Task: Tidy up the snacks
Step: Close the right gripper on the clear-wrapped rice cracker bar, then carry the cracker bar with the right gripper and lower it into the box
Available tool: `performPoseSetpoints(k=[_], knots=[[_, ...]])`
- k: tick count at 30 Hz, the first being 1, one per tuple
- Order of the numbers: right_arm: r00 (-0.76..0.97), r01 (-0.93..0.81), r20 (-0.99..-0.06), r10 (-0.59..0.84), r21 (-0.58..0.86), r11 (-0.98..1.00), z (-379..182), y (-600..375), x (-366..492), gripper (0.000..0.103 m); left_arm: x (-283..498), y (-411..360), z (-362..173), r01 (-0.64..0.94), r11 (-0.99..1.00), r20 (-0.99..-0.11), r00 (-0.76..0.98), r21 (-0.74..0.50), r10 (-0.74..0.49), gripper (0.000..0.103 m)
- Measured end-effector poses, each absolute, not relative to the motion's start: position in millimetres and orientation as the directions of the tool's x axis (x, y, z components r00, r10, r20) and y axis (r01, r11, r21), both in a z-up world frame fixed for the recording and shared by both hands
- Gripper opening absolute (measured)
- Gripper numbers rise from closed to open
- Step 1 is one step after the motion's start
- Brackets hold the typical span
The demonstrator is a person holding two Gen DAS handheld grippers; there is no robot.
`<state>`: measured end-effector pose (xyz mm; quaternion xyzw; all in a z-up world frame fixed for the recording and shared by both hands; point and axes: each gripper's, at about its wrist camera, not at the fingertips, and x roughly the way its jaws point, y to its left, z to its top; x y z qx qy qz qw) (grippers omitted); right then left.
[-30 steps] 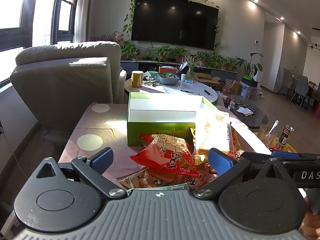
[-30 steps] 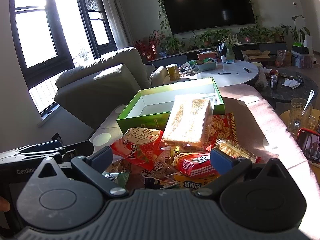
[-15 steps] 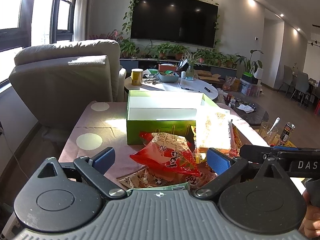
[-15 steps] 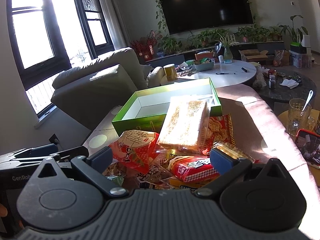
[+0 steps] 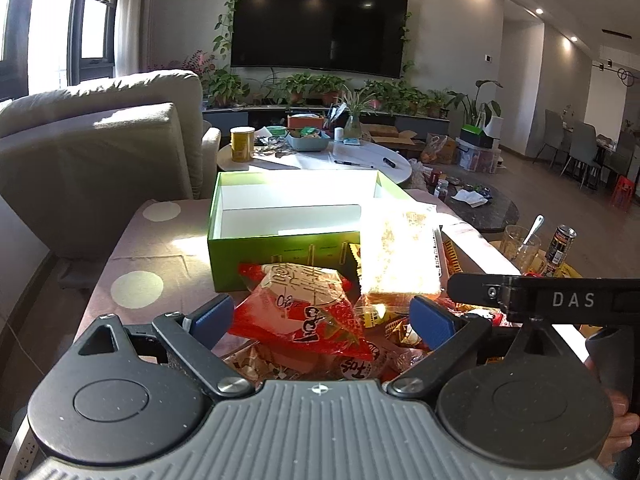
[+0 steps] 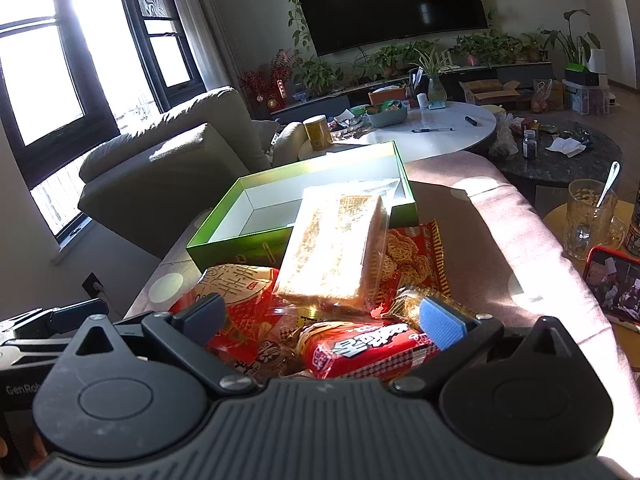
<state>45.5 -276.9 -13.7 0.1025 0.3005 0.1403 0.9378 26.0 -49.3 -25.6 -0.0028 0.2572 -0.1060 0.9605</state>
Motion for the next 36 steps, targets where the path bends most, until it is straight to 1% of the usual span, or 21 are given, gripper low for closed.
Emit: performPoseSetpoints(k=[4, 6, 7, 8, 9, 11, 19, 21, 22, 27, 29, 30, 32, 36], knots=[[0.766, -0.197, -0.552, 0.329, 0.285, 0.938, -17, -283, 59, 0.081, 43, -64, -27, 0.267, 0.962, -0.503, 0.824, -0.062, -0.261, 0.084], [0.759, -0.189, -0.557, 0.337, 0.307, 0.933, -18, -289, 67, 0.081, 53, -71, -28, 0.304, 0.95, -0.51, 0.807, -0.074, -0.298, 0.083], [0.755, -0.183, -0.561, 0.34, 0.318, 0.93, -19, -292, 72, 0.081, 59, -76, -30, 0.32, 0.944, -0.516, 0.797, -0.081, -0.314, 0.081], [0.752, -0.175, -0.568, 0.334, 0.317, 0.932, -20, -294, 76, 0.081, 64, -79, -31, 0.33, 0.941, -0.523, 0.789, -0.082, -0.322, 0.077], [0.749, -0.165, -0.575, 0.328, 0.316, 0.934, -20, -295, 80, 0.081, 71, -83, -34, 0.342, 0.936, -0.532, 0.78, -0.079, -0.33, 0.076], [0.74, -0.155, -0.584, 0.333, 0.334, 0.93, -24, -298, 89, 0.081, 83, -91, -40, 0.359, 0.931, -0.552, 0.763, -0.072, -0.337, 0.071], [0.719, -0.175, -0.586, 0.373, 0.366, 0.914, -31, -297, 116, 0.081, 116, -100, -52, 0.355, 0.931, -0.595, 0.73, -0.09, -0.336, 0.07], [0.715, -0.177, -0.591, 0.374, 0.364, 0.914, -32, -295, 121, 0.081, 122, -101, -54, 0.355, 0.93, -0.602, 0.724, -0.09, -0.335, 0.064], [0.713, -0.176, -0.594, 0.374, 0.365, 0.914, -34, -294, 125, 0.081, 125, -102, -55, 0.358, 0.929, -0.608, 0.719, -0.091, -0.336, 0.058], [0.697, -0.176, -0.6, 0.392, 0.387, 0.905, -40, -294, 132, 0.081, 139, -105, -62, 0.364, 0.925, -0.623, 0.7, -0.11, -0.35, 0.05], [0.692, -0.184, -0.595, 0.409, 0.402, 0.897, -41, -294, 133, 0.08, 140, -108, -64, 0.378, 0.918, -0.625, 0.69, -0.118, -0.365, 0.04], [0.687, -0.191, -0.592, 0.42, 0.411, 0.891, -41, -294, 134, 0.08, 139, -109, -64, 0.381, 0.917, -0.624, 0.69, -0.118, -0.367, 0.04], [0.685, -0.199, -0.588, 0.43, 0.416, 0.887, -39, -292, 133, 0.076, 134, -111, -61, 0.39, 0.914, -0.616, 0.695, -0.11, -0.371, 0.04], [0.7, -0.219, -0.572, 0.427, 0.397, 0.891, -27, -289, 123, 0.076, 122, -110, -49, 0.397, 0.914, -0.586, 0.721, -0.09, -0.371, 0.04]])
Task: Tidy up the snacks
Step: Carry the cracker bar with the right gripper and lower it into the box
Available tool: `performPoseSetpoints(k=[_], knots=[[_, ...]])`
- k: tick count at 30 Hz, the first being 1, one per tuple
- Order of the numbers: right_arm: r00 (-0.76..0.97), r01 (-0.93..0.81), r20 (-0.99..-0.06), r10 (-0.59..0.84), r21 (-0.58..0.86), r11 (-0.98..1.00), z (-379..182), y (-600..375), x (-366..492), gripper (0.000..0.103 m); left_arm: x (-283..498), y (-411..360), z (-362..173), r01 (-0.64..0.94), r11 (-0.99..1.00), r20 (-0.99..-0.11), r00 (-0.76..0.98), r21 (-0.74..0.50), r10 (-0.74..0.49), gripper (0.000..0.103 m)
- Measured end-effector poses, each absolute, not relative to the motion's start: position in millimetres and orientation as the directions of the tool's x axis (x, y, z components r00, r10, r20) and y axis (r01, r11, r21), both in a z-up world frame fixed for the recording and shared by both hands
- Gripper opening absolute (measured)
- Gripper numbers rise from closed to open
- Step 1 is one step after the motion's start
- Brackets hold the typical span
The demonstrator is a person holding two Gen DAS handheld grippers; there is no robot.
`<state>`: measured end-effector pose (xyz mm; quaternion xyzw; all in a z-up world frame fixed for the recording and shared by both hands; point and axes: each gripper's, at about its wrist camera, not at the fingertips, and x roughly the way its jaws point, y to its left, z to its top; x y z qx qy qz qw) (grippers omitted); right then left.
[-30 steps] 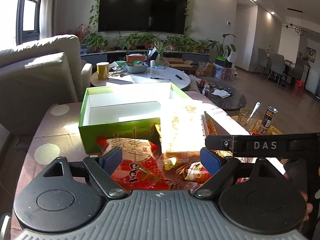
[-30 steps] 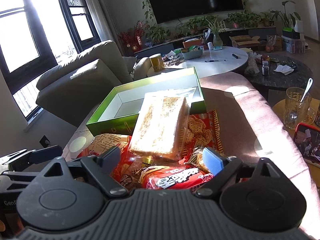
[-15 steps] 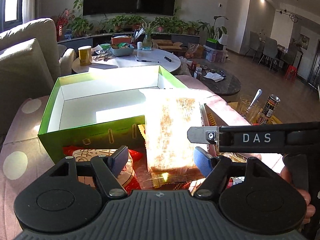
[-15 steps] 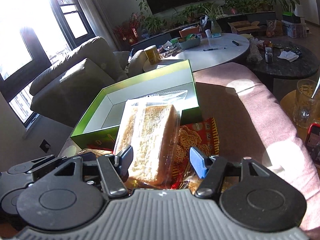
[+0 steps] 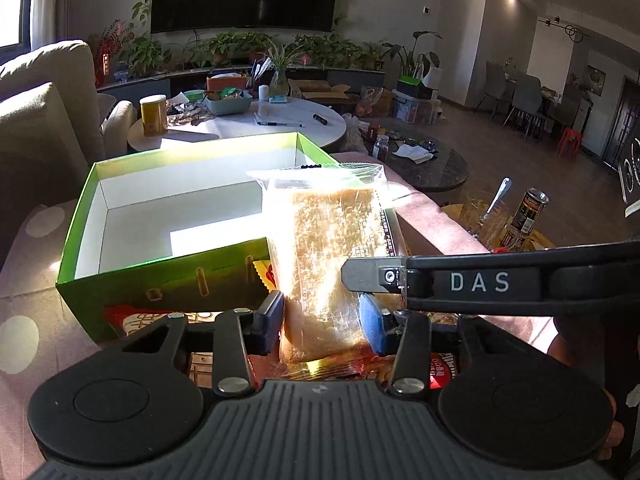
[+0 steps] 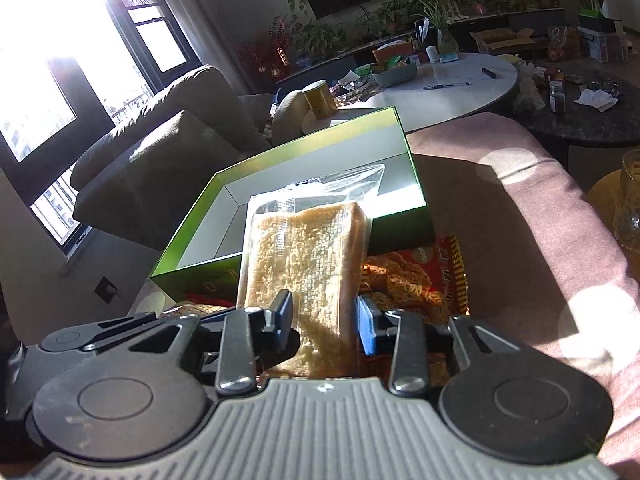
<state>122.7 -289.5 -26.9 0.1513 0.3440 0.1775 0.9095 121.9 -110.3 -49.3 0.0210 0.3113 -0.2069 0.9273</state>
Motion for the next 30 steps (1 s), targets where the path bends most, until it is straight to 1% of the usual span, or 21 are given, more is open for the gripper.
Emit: performPoseSetpoints(k=[8, 13, 17, 22, 30], knots=[[0.734, -0.274, -0.509, 0.449, 0.383, 0.882, 12, -280, 117, 0.076, 105, -96, -12, 0.382, 0.923, -0.493, 0.793, -0.056, -0.358, 0.041], [0.744, -0.322, -0.479, 0.465, 0.353, 0.879, 29, -261, 131, 0.076, 114, -82, 9, 0.351, 0.936, -0.462, 0.829, -0.008, -0.315, 0.041], [0.733, -0.351, -0.455, 0.506, 0.385, 0.854, 36, -246, 156, 0.076, 132, -67, 20, 0.305, 0.952, -0.441, 0.857, 0.012, -0.268, 0.042], [0.706, -0.362, -0.444, 0.552, 0.444, 0.82, 34, -230, 189, 0.076, 163, -50, 17, 0.269, 0.963, -0.462, 0.856, 0.013, -0.233, 0.042], [0.658, -0.339, -0.471, 0.587, 0.511, 0.79, 13, -218, 218, 0.076, 192, -38, -10, 0.258, 0.966, -0.524, 0.824, 0.01, -0.214, 0.042]])
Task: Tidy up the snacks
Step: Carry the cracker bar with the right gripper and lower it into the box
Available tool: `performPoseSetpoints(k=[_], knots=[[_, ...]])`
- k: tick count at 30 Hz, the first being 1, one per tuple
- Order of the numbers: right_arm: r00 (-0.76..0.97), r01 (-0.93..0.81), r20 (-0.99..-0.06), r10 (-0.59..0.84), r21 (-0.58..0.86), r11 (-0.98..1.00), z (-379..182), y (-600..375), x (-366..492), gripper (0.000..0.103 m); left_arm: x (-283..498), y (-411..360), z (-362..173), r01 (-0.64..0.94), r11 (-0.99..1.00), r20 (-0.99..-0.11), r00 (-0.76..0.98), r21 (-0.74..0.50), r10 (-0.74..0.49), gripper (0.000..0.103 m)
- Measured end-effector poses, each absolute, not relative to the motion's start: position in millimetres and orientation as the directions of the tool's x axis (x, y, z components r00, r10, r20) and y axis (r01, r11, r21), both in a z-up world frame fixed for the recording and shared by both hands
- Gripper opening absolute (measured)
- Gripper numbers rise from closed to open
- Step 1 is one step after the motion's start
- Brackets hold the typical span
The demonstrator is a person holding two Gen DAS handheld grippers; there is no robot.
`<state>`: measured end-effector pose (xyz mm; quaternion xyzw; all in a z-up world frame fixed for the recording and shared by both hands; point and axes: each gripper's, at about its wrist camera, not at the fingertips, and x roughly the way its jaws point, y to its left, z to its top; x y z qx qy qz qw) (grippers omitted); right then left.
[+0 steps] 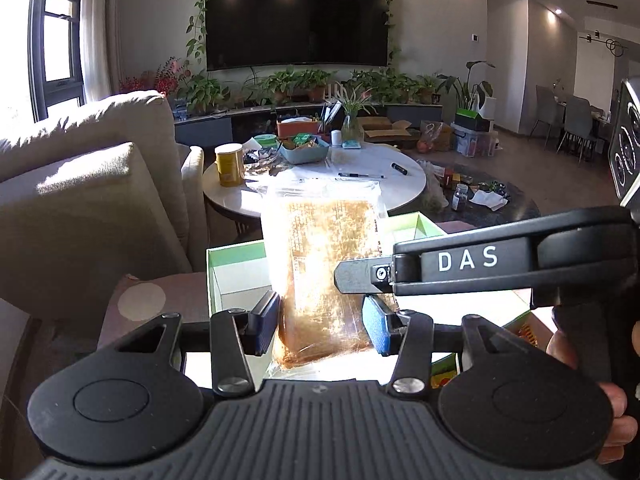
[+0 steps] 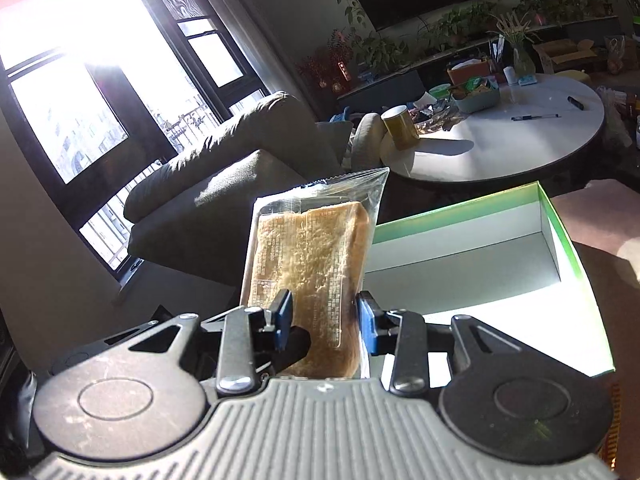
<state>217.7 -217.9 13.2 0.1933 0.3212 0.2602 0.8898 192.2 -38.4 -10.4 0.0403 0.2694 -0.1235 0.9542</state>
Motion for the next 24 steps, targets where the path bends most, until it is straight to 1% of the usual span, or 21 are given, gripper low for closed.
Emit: performPoseSetpoints(k=[8, 13, 17, 18, 19, 21, 24], knots=[[0.606, -0.3, -0.535, 0.588, 0.53, 0.793, -9, -204, 233, 0.076, 218, -27, -37, 0.237, 0.971, -0.583, 0.789, -0.002, -0.194, 0.043], [0.576, -0.292, -0.577, 0.579, 0.516, 0.805, -19, -192, 241, 0.076, 227, -19, -50, 0.218, 0.976, -0.609, 0.773, -0.008, -0.177, 0.044], [0.523, -0.283, -0.639, 0.564, 0.494, 0.822, -32, -181, 244, 0.076, 227, -16, -65, 0.222, 0.975, -0.654, 0.737, -0.005, -0.171, 0.046], [0.507, -0.278, -0.655, 0.56, 0.49, 0.826, -35, -180, 244, 0.076, 223, -16, -66, 0.23, 0.973, -0.641, 0.747, -0.002, -0.178, 0.046], [0.506, -0.272, -0.651, 0.566, 0.502, 0.821, -37, -181, 241, 0.077, 221, -17, -66, 0.233, 0.972, -0.64, 0.747, 0.002, -0.178, 0.047], [0.49, -0.266, -0.653, 0.577, 0.519, 0.813, -37, -183, 239, 0.077, 216, -18, -66, 0.228, 0.974, -0.642, 0.747, 0.005, -0.172, 0.047], [0.485, -0.271, -0.663, 0.57, 0.506, 0.819, -34, -183, 234, 0.077, 212, -19, -65, 0.226, 0.974, -0.649, 0.742, 0.001, -0.171, 0.047]])
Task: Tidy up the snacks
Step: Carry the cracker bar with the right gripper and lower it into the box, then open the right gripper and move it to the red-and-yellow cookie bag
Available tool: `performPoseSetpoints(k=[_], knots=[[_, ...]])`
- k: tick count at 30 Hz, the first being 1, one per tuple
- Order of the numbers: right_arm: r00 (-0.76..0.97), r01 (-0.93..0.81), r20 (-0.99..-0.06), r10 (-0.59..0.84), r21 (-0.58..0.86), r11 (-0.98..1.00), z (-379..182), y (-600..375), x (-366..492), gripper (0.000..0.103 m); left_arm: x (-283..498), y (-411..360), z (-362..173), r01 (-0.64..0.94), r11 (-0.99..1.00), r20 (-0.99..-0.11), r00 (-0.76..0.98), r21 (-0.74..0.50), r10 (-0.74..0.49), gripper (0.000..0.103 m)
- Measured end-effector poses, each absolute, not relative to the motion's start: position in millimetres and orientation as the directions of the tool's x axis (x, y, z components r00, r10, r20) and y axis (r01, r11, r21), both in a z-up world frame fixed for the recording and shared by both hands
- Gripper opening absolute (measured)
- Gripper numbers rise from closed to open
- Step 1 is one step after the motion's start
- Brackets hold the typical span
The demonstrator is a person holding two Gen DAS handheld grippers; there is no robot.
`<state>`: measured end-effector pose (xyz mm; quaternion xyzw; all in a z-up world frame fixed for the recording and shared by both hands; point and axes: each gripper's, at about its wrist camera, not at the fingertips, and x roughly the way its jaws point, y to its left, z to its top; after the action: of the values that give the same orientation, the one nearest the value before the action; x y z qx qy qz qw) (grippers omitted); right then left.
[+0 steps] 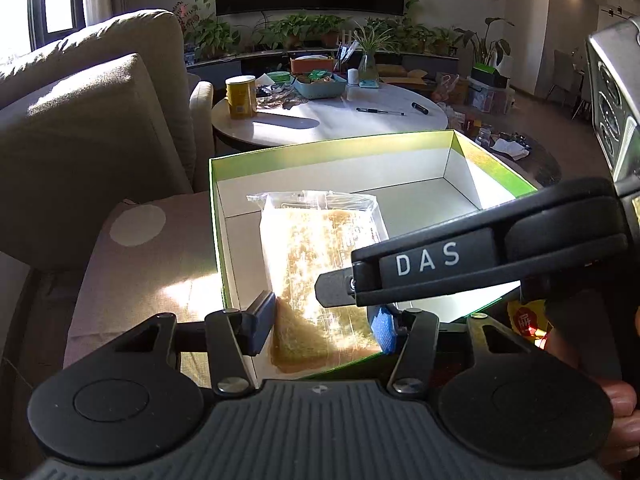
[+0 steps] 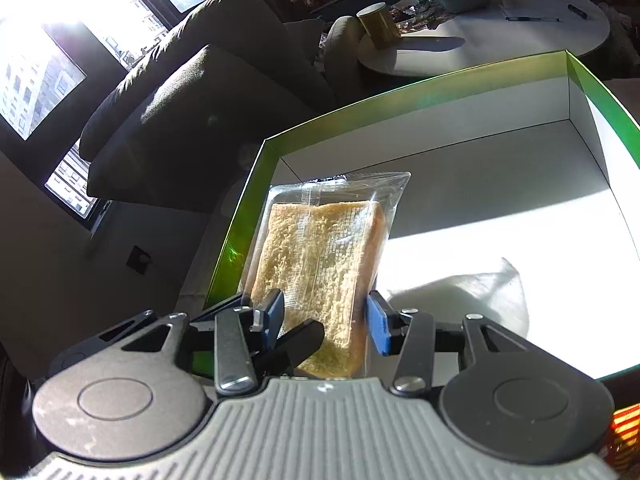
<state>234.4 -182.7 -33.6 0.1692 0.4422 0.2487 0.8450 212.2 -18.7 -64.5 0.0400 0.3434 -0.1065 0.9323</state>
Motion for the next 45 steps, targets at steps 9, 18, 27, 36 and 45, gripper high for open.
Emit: performPoseSetpoints(k=[9, 18, 27, 36, 45], knots=[[0.507, -0.314, -0.658, 0.557, 0.461, 0.83, -23, -181, 219, 0.077, 200, -16, -58, 0.204, 0.979, -0.624, 0.765, 0.002, -0.159, 0.058], [0.519, -0.36, -0.631, 0.577, 0.45, 0.817, -9, -182, 195, 0.077, 177, -16, -46, 0.202, 0.979, -0.59, 0.793, 0.022, -0.151, 0.065], [0.55, -0.396, -0.588, 0.594, 0.442, 0.805, 14, -188, 173, 0.077, 150, -17, -27, 0.19, 0.981, -0.542, 0.827, 0.022, -0.148, 0.07], [0.611, -0.425, -0.53, 0.589, 0.408, 0.808, 30, -216, 137, 0.077, 120, -30, -20, 0.199, 0.98, -0.512, 0.845, 0.025, -0.158, 0.074], [0.672, -0.354, -0.523, 0.524, 0.395, 0.848, 21, -260, 125, 0.077, 107, -50, -22, 0.244, 0.97, -0.534, 0.82, 0.004, -0.204, 0.074]])
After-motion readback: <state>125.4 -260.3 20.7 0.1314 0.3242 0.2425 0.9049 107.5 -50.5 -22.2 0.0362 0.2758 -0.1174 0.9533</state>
